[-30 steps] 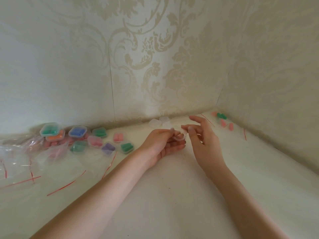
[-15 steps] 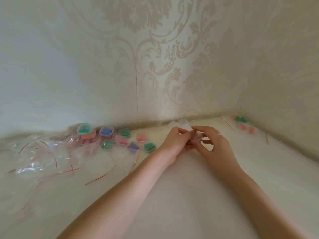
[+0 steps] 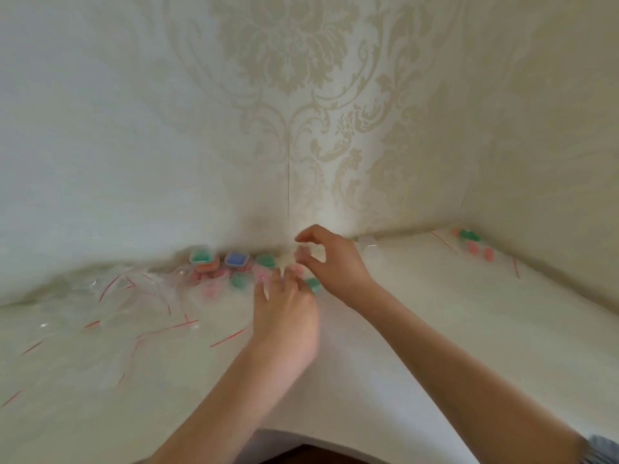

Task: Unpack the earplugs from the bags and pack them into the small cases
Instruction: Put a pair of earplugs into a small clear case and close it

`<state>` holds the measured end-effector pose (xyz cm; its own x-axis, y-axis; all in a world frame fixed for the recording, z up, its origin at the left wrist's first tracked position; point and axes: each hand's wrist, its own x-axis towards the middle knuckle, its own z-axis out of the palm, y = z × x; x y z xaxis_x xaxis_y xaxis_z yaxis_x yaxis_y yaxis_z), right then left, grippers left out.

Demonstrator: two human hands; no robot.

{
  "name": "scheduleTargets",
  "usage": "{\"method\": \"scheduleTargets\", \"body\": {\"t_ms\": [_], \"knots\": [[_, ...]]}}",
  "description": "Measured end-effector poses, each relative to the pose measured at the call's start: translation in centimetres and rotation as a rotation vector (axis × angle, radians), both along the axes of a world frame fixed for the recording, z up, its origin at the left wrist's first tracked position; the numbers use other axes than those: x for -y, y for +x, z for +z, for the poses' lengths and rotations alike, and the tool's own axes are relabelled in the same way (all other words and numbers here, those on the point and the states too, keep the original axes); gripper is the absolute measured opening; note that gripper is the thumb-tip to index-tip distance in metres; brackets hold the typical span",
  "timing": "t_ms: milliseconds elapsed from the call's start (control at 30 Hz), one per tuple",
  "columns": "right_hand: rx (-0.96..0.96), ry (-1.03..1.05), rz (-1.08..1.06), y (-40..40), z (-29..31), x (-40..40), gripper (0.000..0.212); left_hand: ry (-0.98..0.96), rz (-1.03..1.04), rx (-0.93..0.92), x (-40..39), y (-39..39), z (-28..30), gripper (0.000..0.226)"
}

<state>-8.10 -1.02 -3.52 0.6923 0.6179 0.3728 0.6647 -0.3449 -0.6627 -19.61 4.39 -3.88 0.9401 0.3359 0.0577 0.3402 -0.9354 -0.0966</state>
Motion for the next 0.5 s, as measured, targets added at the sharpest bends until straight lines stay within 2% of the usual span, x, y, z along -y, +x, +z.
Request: {"method": "scheduleTargets", "body": {"t_ms": [100, 167, 267, 433, 500], "knots": [[-0.003, -0.128, 0.033, -0.3, -0.7, -4.4, 0.021, 0.001, 0.047, -0.005, -1.9, -1.2, -1.6, 0.056], [-0.029, -0.201, 0.02, -0.5, -1.4, -5.8, 0.024, -0.076, 0.062, 0.073, -3.1, -1.9, -1.6, 0.04], [-0.125, -0.141, 0.007, -0.5, -1.0, -5.7, 0.024, -0.116, 0.101, 0.115, -4.6, -3.2, -1.1, 0.02], [0.182, -0.115, -0.259, 3.3, -0.9, -1.5, 0.03, -0.007, 0.139, 0.134, -5.9, -3.8, -0.6, 0.024], [0.199, -0.368, -0.374, 5.1, -1.7, 0.8, 0.038, 0.019, 0.132, 0.138, -6.3, -3.8, -0.7, 0.023]]}}
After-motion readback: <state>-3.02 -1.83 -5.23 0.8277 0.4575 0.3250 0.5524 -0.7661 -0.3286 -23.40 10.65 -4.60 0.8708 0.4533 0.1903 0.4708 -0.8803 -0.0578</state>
